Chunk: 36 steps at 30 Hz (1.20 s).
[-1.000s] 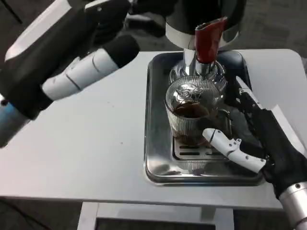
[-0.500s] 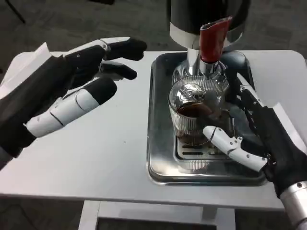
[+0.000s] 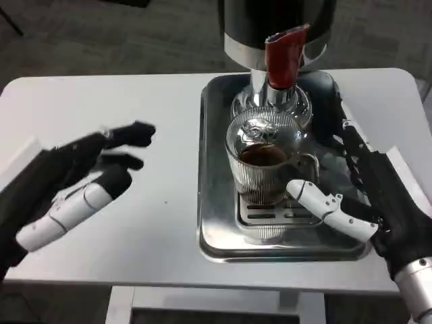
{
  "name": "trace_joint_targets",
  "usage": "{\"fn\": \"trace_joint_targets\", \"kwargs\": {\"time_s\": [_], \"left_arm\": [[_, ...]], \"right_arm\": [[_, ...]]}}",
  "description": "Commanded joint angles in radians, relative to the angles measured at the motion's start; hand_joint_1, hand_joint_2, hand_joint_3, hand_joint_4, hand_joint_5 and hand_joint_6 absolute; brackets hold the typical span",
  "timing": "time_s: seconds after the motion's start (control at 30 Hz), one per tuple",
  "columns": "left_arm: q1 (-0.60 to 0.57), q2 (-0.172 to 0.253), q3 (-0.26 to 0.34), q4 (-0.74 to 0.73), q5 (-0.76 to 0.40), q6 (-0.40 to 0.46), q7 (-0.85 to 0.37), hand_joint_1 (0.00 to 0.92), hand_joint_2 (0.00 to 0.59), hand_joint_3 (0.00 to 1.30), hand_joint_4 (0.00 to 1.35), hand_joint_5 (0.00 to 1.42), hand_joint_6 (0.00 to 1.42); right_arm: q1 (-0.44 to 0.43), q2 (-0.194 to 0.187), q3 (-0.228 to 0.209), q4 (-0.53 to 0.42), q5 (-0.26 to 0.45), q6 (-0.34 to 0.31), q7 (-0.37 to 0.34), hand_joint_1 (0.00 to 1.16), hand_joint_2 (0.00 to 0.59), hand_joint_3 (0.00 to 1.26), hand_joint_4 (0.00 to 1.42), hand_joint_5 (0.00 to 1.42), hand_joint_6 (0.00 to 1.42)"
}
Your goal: Grasp the cup under the faucet to collect the drink, then remove the cup.
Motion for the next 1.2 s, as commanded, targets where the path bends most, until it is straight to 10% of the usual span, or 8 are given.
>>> {"fn": "trace_joint_targets", "kwargs": {"time_s": [0.03,1.2], "left_arm": [[0.005,-0.004,-0.001,-0.004,0.006,-0.042,0.027,0.048,0.132,0.26,0.21,0.32,0.3],[0.068,-0.021,-0.016,-0.062,0.034,-0.028,0.075,0.069,0.137,0.26,0.21,0.32,0.3]], "right_arm": [[0.012,0.0,0.008,-0.005,0.009,-0.018,0.003,0.57,0.25,0.0,0.02,0.13,0.25],[-0.045,0.018,0.007,0.101,0.021,-0.084,-0.027,0.59,0.236,0.0,0.0,0.08,0.18]]}}
